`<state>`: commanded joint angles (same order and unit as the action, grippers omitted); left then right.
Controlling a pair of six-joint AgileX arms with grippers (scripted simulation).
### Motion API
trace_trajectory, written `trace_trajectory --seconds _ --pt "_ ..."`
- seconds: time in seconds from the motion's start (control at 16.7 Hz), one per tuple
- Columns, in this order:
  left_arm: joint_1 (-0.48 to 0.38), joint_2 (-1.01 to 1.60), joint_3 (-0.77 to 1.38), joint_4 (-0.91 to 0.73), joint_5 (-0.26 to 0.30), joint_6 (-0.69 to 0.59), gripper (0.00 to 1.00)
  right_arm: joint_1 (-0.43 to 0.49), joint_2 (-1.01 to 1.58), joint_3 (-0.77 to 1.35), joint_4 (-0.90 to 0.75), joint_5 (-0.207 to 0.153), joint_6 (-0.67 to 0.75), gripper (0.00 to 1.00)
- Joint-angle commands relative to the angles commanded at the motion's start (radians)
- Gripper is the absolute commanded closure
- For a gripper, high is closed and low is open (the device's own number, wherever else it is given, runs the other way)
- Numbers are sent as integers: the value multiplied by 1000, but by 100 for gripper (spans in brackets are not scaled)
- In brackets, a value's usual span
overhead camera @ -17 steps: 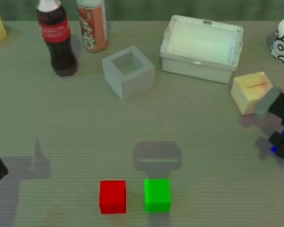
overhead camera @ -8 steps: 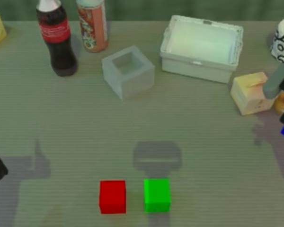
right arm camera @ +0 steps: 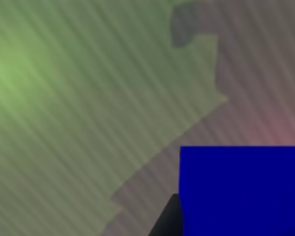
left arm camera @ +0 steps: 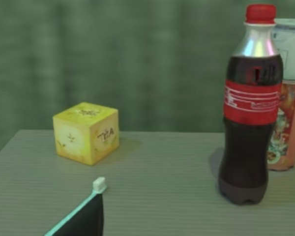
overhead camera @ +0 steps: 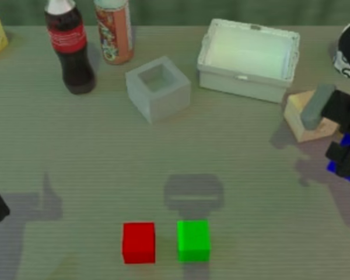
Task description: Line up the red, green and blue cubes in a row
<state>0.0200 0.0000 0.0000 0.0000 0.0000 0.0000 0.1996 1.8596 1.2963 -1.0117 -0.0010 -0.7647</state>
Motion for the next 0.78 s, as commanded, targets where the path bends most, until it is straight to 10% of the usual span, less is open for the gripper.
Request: trace_trajectory --seconds 0.48,0.78 --pt "0 0 0 0 0 0 0 487 -88 -62 -39 -5 -28 100" --pt "0 0 0 0 0 0 0 579 -121 -76 -39 -3 -32 100"
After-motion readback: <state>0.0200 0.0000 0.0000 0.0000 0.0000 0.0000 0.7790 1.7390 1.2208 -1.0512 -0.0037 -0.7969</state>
